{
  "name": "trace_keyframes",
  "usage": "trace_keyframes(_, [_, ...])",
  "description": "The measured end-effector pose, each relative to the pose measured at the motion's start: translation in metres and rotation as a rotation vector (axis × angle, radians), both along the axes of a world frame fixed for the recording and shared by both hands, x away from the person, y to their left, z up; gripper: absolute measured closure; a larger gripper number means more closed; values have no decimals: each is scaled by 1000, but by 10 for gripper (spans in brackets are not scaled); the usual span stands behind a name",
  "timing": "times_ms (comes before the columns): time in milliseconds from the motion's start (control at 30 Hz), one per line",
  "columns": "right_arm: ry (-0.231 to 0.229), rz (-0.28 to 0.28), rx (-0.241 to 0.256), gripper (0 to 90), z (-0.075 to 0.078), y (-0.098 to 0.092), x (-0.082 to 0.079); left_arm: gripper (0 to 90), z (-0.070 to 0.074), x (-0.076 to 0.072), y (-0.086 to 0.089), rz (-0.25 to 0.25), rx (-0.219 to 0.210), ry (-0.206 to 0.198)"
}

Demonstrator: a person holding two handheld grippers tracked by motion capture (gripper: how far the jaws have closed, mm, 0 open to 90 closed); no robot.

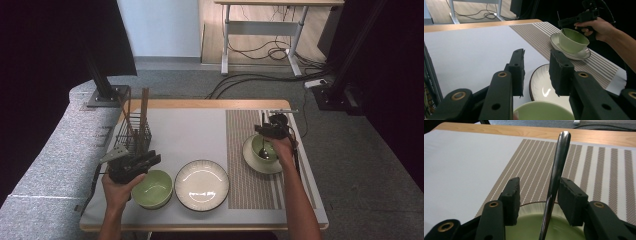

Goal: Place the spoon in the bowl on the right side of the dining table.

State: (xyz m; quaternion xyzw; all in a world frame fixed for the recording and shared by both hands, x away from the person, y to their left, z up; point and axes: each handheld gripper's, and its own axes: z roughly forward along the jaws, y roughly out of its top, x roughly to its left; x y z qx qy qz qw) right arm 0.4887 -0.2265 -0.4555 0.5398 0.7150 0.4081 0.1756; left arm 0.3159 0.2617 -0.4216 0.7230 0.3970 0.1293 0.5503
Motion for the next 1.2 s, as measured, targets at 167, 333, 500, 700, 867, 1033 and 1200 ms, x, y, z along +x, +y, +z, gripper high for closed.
trace_keyframes(167, [2,38,3,532,1,8,-2,652,0,0,0,0,0,0])
trace_keyframes(333, [0,75,22,532,3,14,-5,652,1,-1,2,4,-4,-6])
trace_keyframes(500, [7,115,20,532,1,20,-10,652,0,0,2,3,-2,-4])
trace_keyframes(700, [5,169,11,527,2,27,-16,650,0,-1,1,2,-2,-3])
trace_keyframes(867, [-2,205,23,528,0,30,-25,649,0,0,1,1,-2,-1])
trace_keyframes(1033, [-9,220,33,533,0,28,-32,648,0,0,1,0,0,0])
trace_keyframes(1200, [-24,235,28,533,-1,27,-38,647,-1,0,0,-1,4,4])
